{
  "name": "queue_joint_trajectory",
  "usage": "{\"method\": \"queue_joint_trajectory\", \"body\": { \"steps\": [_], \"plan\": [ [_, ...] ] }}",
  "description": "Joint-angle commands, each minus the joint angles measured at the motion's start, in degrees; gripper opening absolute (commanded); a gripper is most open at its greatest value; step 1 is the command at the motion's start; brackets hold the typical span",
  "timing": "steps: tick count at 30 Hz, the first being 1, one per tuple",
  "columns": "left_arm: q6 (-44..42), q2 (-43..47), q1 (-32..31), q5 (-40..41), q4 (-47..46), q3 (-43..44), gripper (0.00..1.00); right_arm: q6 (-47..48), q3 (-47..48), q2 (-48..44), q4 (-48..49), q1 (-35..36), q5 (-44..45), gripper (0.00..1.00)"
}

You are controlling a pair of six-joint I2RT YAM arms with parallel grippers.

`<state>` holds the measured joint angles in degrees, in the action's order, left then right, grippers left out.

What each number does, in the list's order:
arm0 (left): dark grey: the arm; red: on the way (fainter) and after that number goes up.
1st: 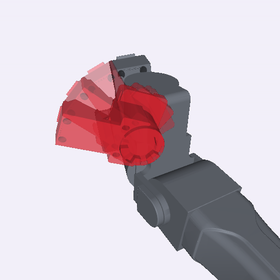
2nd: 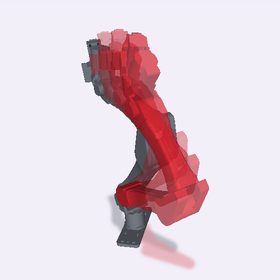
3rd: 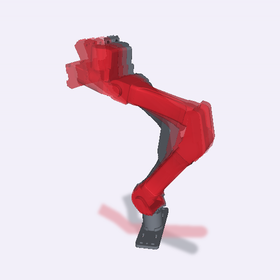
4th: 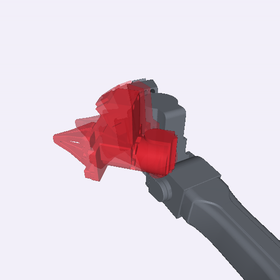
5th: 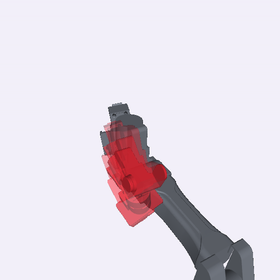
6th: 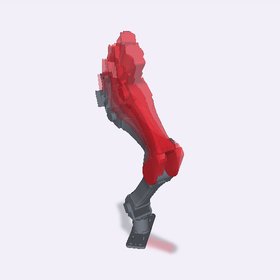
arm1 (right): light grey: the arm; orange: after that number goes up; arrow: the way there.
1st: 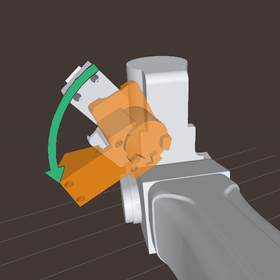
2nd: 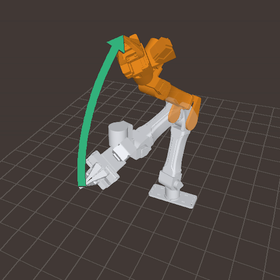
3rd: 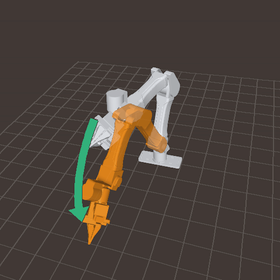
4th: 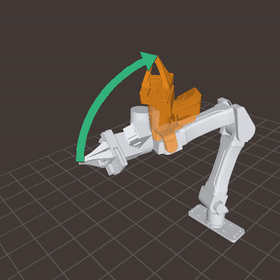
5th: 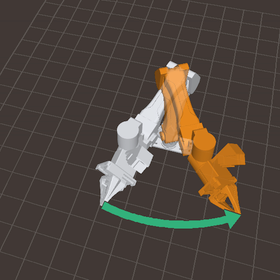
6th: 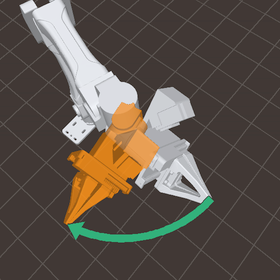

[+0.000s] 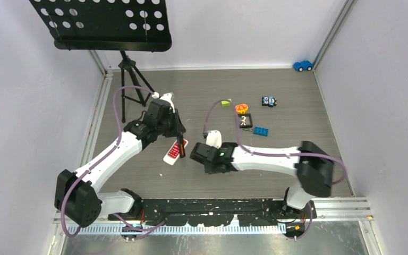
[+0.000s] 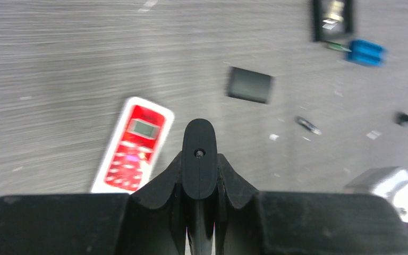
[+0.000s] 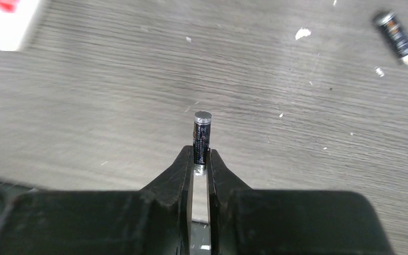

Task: Load the batteries into the remote control

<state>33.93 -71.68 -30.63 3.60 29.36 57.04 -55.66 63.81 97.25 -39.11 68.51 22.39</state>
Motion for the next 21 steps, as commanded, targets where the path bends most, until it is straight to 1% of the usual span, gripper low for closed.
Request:
{"method": "queue_joint_trajectory", "body": {
  "steps": [1, 3, 5, 7, 10, 16, 21],
  "plan": [
    [2.7, 2.5, 0.3, -22.0, -15.7, -3.5, 0.0, 3.7, -0.4, -14.8, 1.3, 0.1, 2.8, 0.05],
    [5.3, 2.4, 0.3, -27.9, -20.7, -5.5, 0.0, 5.0, -0.4, -18.5, 1.3, 0.1, 0.7, 0.06],
    [7.9, 2.2, 0.3, -32.2, -26.7, -7.6, 0.0, 5.5, -0.1, -21.1, 0.9, 0.1, -1.1, 0.06],
    [10.5, 2.1, 0.3, -34.7, -32.4, -9.6, 0.0, 5.9, 0.2, -23.3, 0.9, 0.1, -2.8, 0.06],
    [13.3, 2.0, 0.3, -37.1, -37.7, -11.3, 0.0, 6.1, 1.2, -24.8, 0.2, 0.1, -3.6, 0.06],
    [15.8, 1.7, 0.3, -39.1, -38.8, -11.9, 0.0, 7.9, 3.7, -23.9, -1.4, 0.1, -3.7, 0.08],
    [16.9, 1.9, 0.3, -40.2, -39.2, -12.6, 0.0, 9.4, 4.6, -23.4, -0.2, 0.1, -2.7, 0.09]
  ]
}}
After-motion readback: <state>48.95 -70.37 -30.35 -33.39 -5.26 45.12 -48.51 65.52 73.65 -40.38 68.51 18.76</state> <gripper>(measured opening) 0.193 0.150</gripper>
